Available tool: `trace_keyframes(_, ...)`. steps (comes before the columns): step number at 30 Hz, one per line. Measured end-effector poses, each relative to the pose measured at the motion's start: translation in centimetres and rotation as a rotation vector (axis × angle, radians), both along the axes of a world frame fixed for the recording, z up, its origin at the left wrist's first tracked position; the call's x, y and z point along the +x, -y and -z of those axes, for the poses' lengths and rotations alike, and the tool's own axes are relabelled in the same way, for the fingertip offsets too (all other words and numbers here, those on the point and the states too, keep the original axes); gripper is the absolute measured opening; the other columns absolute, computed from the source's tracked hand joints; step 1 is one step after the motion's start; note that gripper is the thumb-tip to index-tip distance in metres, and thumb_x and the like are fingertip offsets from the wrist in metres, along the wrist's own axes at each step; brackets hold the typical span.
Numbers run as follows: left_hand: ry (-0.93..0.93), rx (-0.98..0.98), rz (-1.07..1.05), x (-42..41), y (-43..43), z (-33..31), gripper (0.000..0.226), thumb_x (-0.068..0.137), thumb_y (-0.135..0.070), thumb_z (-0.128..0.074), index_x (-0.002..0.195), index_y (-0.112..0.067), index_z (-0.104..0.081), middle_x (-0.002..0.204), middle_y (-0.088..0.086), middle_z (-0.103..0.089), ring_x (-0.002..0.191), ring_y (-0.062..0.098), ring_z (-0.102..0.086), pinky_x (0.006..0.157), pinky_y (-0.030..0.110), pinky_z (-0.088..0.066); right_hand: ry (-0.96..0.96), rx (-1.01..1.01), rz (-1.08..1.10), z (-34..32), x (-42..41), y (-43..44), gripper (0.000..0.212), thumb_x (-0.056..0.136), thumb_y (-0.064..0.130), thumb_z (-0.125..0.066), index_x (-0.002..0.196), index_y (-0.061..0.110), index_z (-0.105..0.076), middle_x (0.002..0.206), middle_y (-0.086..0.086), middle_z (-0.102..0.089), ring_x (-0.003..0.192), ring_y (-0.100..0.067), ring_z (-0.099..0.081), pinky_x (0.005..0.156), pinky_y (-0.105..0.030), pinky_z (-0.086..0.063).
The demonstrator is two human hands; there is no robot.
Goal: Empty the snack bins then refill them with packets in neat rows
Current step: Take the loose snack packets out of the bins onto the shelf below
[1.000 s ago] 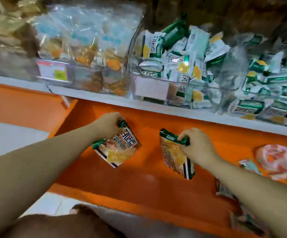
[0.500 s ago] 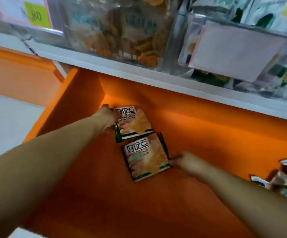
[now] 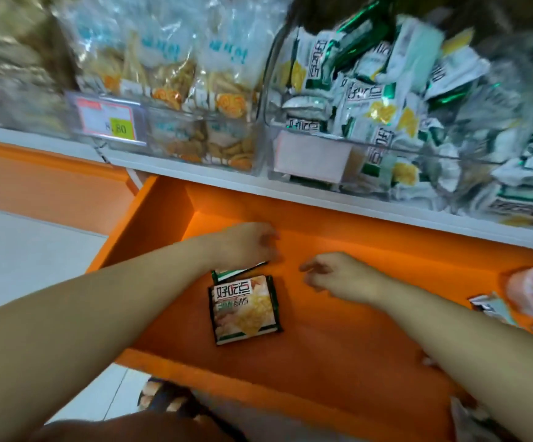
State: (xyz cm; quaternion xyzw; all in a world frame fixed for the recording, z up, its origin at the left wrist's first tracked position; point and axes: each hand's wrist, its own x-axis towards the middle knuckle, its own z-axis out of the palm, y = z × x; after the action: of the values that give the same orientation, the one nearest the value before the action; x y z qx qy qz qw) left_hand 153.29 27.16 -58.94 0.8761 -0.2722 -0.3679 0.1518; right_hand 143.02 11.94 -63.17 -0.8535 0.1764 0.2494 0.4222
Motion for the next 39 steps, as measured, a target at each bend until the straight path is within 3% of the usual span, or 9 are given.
trace_keyframes(2,0.051,-0.074,0.093,-1.4,1.2,-1.6,0.047,0.096,-0.033,-0.055,0.139,-0.022,-0.044,0.129,-0.004,-0.055,0.106,0.012,-0.056,0.084,0.022,-0.045,0.056,-0.027,-0.027,-2.8,-1.6,0.7,0.030,0.096,0.024,-0.055,0.125,0.017,-0.056,0.116,-0.010,-0.064,0.103,-0.032,-0.063,0.087,-0.043,-0.051)
trace_keyframes(5,0.100,-0.201,0.176,-3.6,3.0,-5.4,0.042,0.095,-0.034,-0.055,0.136,-0.027,-0.046,0.122,-0.008,-0.056,0.095,0.010,-0.059,0.078,0.022,-0.049,0.155,-0.097,-0.066,-7.2,-3.9,2.2,0.031,0.095,0.027,-0.057,0.125,0.020,-0.057,0.107,-0.003,-0.065,0.097,-0.029,-0.064,0.075,-0.038,-0.051)
trace_keyframes(10,0.282,-0.418,0.169,-5.5,5.4,-11.6,0.031,0.096,-0.030,-0.054,0.127,-0.029,-0.053,0.112,-0.012,-0.059,0.087,0.001,-0.057,0.063,0.008,-0.040,0.374,-0.196,-0.022,-14.2,-6.5,5.9,0.028,0.093,0.026,-0.060,0.121,0.022,-0.061,0.117,-0.003,-0.064,0.104,-0.022,-0.061,0.091,-0.042,-0.050)
trace_keyframes(13,0.365,-0.606,0.061,-5.0,6.7,-13.7,0.025,0.096,-0.025,-0.055,0.120,-0.029,-0.056,0.111,-0.007,-0.062,0.086,0.006,-0.062,0.071,0.020,-0.049,0.561,-0.248,0.088,-17.2,-6.8,8.2,0.019,0.091,0.021,-0.061,0.110,0.024,-0.064,0.103,0.003,-0.066,0.094,-0.013,-0.062,0.089,-0.036,-0.051)
trace_keyframes(17,0.526,-0.506,0.067,-2.6,8.5,-14.2,0.049,0.093,-0.028,-0.061,0.139,-0.025,-0.044,0.139,0.001,-0.048,0.123,0.017,-0.048,0.099,0.029,-0.039,0.710,-0.402,0.113,-19.9,-5.1,10.9,0.031,0.089,0.017,-0.064,0.120,0.019,-0.060,0.111,0.006,-0.062,0.098,-0.006,-0.055,0.088,-0.019,-0.043)
trace_keyframes(22,0.341,-0.262,0.190,1.6,10.1,-13.9,0.084,0.083,-0.036,-0.072,0.150,-0.034,-0.021,0.154,0.008,-0.023,0.138,0.027,-0.031,0.113,0.039,-0.030,0.662,-0.666,-0.087,-21.5,-0.4,13.5,0.051,0.089,0.021,-0.064,0.137,0.025,-0.046,0.139,-0.001,-0.047,0.125,-0.019,-0.047,0.099,-0.032,-0.040)
trace_keyframes(30,0.329,-0.171,0.267,5.4,11.4,-12.9,0.095,0.074,-0.046,-0.077,0.148,-0.043,-0.019,0.152,0.005,-0.022,0.138,0.029,-0.029,0.114,0.047,-0.029,0.254,-0.938,-0.485,-21.7,7.6,15.6,0.097,0.080,0.026,-0.076,0.151,0.034,-0.011,0.157,-0.008,-0.009,0.143,-0.030,-0.017,0.112,-0.041,-0.028)
trace_keyframes(36,0.254,-0.251,0.252,5.9,11.1,-12.1,0.089,0.073,-0.046,-0.078,0.144,-0.050,-0.024,0.150,0.000,-0.023,0.134,0.027,-0.036,0.112,0.045,-0.032,0.261,-0.784,-0.497,-21.1,9.2,16.4,0.092,0.070,0.032,-0.082,0.144,0.034,-0.027,0.133,-0.007,-0.038,0.123,-0.027,-0.041,0.101,-0.037,-0.039)
trace_keyframes(39,0.251,-0.267,0.241,6.0,11.2,-12.1,0.082,0.075,-0.044,-0.077,0.140,-0.053,-0.028,0.144,0.000,-0.026,0.124,0.026,-0.043,0.108,0.039,-0.036,0.233,-0.609,-0.501,-21.2,8.7,16.5,0.091,0.070,0.037,-0.082,0.144,0.034,-0.029,0.139,0.002,-0.034,0.120,-0.019,-0.045,0.099,-0.032,-0.042)
